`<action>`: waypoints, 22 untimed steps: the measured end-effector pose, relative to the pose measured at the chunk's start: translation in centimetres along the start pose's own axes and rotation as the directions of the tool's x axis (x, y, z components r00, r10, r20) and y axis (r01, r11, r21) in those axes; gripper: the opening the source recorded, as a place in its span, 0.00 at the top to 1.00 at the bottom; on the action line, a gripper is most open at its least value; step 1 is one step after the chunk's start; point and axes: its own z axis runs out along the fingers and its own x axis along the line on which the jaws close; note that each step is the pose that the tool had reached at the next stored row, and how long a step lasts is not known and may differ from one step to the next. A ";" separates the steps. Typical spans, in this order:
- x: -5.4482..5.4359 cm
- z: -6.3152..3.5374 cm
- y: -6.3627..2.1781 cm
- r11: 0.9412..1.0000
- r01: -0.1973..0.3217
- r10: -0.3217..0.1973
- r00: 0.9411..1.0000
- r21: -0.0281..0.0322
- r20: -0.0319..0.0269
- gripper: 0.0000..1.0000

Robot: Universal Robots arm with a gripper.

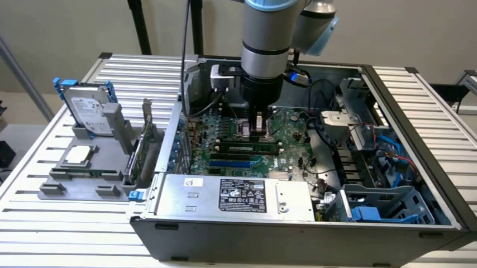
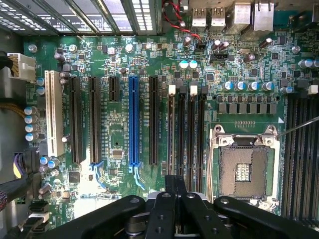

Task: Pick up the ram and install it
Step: 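Press down the ram until it locks into place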

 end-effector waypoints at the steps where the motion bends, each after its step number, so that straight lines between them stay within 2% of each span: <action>1: 0.0 0.12 0.02 1.000 0.000 0.000 1.000 0.000 0.000 0.89; 8: 0.0 1.28 0.10 1.000 0.000 0.000 1.000 -0.001 -0.002 0.89; 10: 0.0 1.57 0.11 1.000 0.000 0.000 1.000 -0.002 -0.004 0.89; 14: 0.0 1.92 0.12 1.000 0.000 0.000 1.000 -0.004 -0.003 0.89; 16: 0.0 1.27 0.11 1.000 0.000 0.000 1.000 -0.006 -0.001 0.89; 19: 0.0 -0.12 0.08 1.000 0.000 0.000 1.000 -0.007 -0.002 0.89; 22: 0.0 -0.36 0.07 1.000 0.000 0.000 1.000 -0.007 -0.002 0.89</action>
